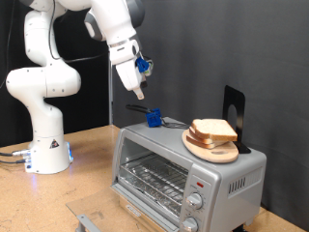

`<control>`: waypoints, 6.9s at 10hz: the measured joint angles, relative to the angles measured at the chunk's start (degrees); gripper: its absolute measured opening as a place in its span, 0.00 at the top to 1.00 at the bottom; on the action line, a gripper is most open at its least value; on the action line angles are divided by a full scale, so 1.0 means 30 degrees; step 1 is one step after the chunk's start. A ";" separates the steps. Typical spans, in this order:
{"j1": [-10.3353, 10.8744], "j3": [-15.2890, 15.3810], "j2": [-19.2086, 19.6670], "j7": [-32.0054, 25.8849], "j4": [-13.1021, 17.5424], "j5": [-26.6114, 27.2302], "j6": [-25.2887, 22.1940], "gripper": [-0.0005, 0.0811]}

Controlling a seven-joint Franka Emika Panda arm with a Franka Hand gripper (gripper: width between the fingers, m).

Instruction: Make a piece of toast with the oven

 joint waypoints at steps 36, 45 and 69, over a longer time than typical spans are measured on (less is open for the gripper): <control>0.0157 0.3086 0.2401 -0.1038 -0.0908 0.2888 0.3385 0.45; 0.0182 -0.0384 -0.0149 -0.2980 -0.0852 0.3509 -0.0229 0.44; -0.4194 -0.0867 0.6064 0.1679 0.4918 -0.4739 -0.1300 0.44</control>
